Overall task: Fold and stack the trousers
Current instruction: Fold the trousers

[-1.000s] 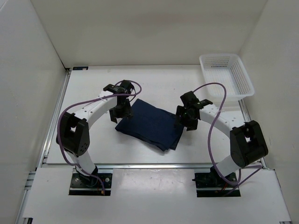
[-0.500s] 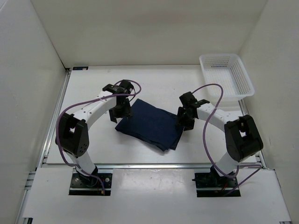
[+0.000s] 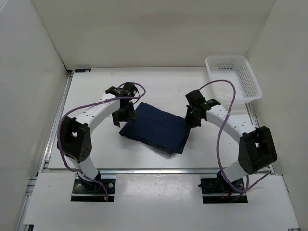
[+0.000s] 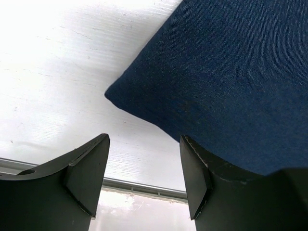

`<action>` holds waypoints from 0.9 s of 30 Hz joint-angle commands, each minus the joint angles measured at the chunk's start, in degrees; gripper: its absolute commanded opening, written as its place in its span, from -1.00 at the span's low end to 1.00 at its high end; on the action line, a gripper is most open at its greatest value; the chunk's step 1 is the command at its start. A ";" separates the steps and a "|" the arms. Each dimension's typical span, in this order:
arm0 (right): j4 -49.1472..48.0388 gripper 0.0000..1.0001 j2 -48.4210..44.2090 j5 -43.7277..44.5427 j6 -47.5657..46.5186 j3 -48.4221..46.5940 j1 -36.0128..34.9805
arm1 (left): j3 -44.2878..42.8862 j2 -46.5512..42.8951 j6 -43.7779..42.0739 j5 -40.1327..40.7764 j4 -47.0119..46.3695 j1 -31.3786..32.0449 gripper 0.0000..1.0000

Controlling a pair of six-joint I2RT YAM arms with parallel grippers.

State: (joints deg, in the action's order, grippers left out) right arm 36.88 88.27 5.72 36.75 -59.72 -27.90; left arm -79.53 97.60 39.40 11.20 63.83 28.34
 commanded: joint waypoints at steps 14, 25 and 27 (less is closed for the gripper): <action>1.97 -0.41 10.85 13.70 -7.05 -17.53 5.83 | -5.90 8.99 -5.03 -7.41 -3.72 2.69 0.43; 2.58 -0.31 -1.76 5.63 -3.18 -6.73 2.42 | -1.51 10.68 -5.56 -8.04 -6.62 3.92 0.40; 0.65 -1.00 -4.32 -0.24 -2.56 -3.48 -0.29 | -1.51 11.21 -5.56 -8.04 -7.23 3.92 0.40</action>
State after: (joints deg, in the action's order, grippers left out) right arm 39.05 87.26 12.03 32.53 -66.30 -25.50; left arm -81.43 111.13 34.30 3.88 58.46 32.01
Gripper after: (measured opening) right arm 0.071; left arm 0.702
